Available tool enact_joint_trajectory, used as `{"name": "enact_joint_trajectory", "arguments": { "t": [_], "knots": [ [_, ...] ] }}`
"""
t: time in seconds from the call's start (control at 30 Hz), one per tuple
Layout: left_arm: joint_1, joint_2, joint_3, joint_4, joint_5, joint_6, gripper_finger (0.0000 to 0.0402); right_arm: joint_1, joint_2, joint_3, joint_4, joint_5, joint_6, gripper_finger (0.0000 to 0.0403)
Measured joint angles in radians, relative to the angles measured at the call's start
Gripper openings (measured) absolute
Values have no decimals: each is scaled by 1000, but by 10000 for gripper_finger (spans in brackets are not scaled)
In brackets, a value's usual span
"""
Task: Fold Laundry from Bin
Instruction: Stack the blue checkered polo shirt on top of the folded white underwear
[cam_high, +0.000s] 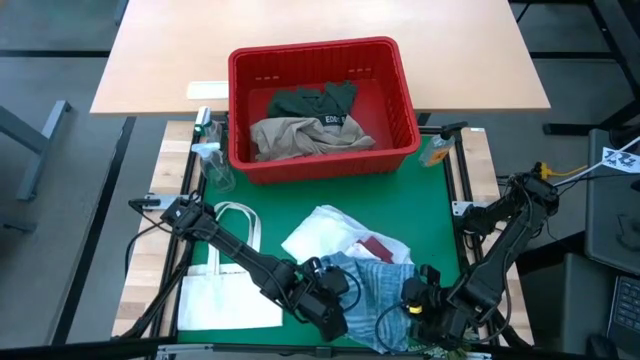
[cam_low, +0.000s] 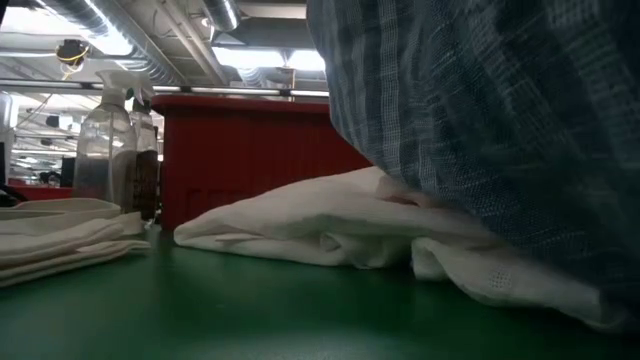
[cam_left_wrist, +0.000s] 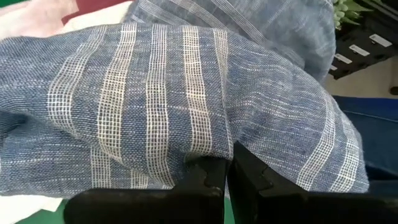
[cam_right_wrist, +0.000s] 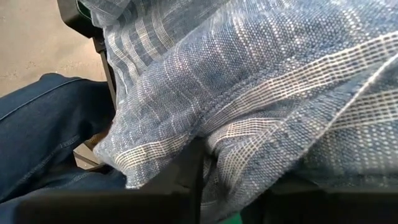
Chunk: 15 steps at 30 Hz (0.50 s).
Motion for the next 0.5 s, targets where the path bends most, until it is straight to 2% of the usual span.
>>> {"name": "enact_joint_trajectory", "arguments": {
  "t": [0.27,0.5],
  "knots": [
    [-12,0,0,-1,6,-1,0,-8,0,0,-1,-77,79,144],
    [-23,0,0,-2,6,-2,0,-7,0,0,9,-79,160,158]
  ]
}}
